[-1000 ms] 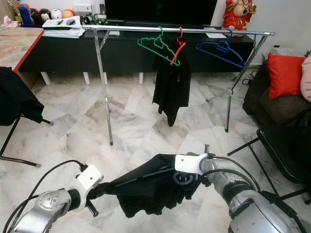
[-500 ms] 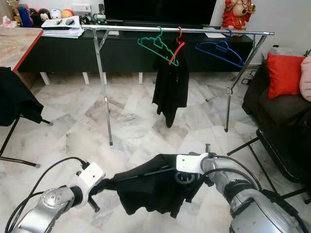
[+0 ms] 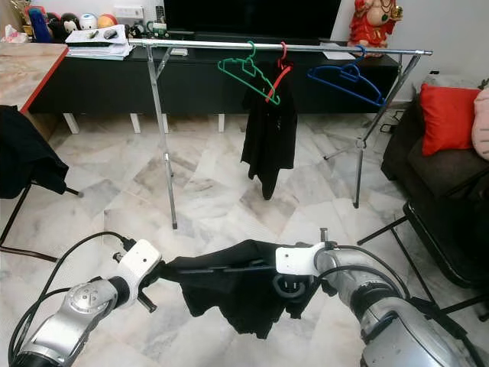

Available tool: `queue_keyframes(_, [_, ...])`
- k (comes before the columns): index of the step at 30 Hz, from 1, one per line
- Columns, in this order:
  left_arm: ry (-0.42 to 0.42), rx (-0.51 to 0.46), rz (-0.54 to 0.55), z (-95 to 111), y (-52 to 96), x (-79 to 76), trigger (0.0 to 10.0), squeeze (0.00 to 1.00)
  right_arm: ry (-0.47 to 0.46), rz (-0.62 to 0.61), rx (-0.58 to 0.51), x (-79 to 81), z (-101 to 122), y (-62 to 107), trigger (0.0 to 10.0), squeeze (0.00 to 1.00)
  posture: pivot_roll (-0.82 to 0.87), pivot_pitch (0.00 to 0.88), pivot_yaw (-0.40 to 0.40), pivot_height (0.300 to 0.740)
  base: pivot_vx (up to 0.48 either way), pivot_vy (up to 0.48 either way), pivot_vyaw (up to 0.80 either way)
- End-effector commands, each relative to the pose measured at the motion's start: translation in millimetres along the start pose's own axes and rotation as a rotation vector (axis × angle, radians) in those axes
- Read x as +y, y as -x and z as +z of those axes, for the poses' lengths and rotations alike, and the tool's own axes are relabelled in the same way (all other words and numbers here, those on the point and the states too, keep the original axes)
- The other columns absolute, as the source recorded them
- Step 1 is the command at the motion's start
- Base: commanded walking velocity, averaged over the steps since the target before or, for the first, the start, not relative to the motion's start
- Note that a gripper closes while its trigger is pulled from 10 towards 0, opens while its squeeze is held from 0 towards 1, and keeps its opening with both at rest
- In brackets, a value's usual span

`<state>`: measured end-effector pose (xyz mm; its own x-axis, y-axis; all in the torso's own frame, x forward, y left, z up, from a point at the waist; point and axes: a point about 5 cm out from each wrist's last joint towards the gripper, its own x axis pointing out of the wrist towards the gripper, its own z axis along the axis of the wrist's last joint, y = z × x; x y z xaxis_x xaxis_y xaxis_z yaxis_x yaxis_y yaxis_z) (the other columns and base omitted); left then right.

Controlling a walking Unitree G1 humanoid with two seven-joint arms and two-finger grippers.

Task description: Hang hanger

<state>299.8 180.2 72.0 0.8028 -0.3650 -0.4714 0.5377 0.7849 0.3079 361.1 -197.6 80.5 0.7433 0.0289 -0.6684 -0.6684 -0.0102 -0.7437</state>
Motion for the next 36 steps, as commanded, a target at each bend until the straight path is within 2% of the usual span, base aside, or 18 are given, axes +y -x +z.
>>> queue_keyframes(1, [-0.04,0.281,0.24,-55.2,35.4,48.6,0.0,0.0,-0.051,0.023,0.376,4.8,-97.7,26.4,0.0,0.0,0.07,0.094,-0.116,0.74,0.0,0.0,0.0])
queue_keyframes(4, [-0.078,0.331,0.259,-61.4,38.2,50.5,0.0,0.0,-0.05,0.018,0.387,3.6,-100.1,27.6,0.0,0.0,0.07,0.09,-0.116,0.74,0.0,0.0,0.0])
queue_keyframes(9, [-0.098,0.364,0.304,-63.1,40.5,53.9,0.0,0.0,-0.035,0.014,0.4,3.2,-102.5,28.8,0.0,0.0,0.07,0.089,-0.117,0.74,0.0,0.0,0.0])
queue_keyframes(12, [-0.079,0.362,0.337,-62.9,41.0,57.1,0.0,0.0,-0.026,0.017,0.407,3.5,-103.1,29.0,0.0,0.0,0.07,0.091,-0.118,0.74,0.0,0.0,0.0])
queue_keyframes(19, [-0.095,0.401,0.408,-64.7,47.1,67.9,0.0,0.0,0.0,0.029,0.435,8.4,-110.0,31.3,0.0,0.0,0.08,0.097,-0.123,0.74,0.0,0.0,0.0])
queue_keyframes(22, [-0.076,0.392,0.39,-65.0,46.8,66.2,0.0,0.0,-0.004,0.02,0.441,8.8,-111.3,31.8,0.0,0.0,0.08,0.098,-0.123,0.74,0.0,0.0,0.0])
queue_keyframes(24, [-0.062,0.374,0.299,-64.9,44.4,55.2,0.0,0.0,-0.014,-0.004,0.447,7.7,-112.3,32.2,0.0,0.0,0.08,0.1,-0.122,0.74,0.0,0.0,0.0])
queue_keyframes(25, [-0.062,0.374,0.299,-64.9,44.4,55.2,0.0,0.0,-0.014,-0.004,0.447,7.7,-112.3,32.2,0.0,0.0,0.08,0.1,-0.122,0.74,0.0,0.0,0.0])
queue_keyframes(26, [-0.081,0.359,0.238,-63.3,43.8,49.2,0.0,0.0,-0.016,-0.012,0.452,6.9,-113.3,32.8,0.0,0.0,0.08,0.101,-0.124,0.74,0.0,0.0,0.0])
queue_keyframes(30, [-0.102,0.333,0.144,-60.0,45.7,41.7,0.0,0.0,-0.025,-0.017,0.465,7.7,-116.7,34.3,0.0,0.0,0.08,0.102,-0.125,0.74,0.0,0.0,0.0])
queue_keyframes(36, [-0.102,0.323,0.134,-58.8,46.1,41.1,0.0,0.0,-0.025,-0.013,0.467,8.4,-117.2,34.4,0.0,0.0,0.08,0.102,-0.125,0.74,0.0,0.0,0.0])
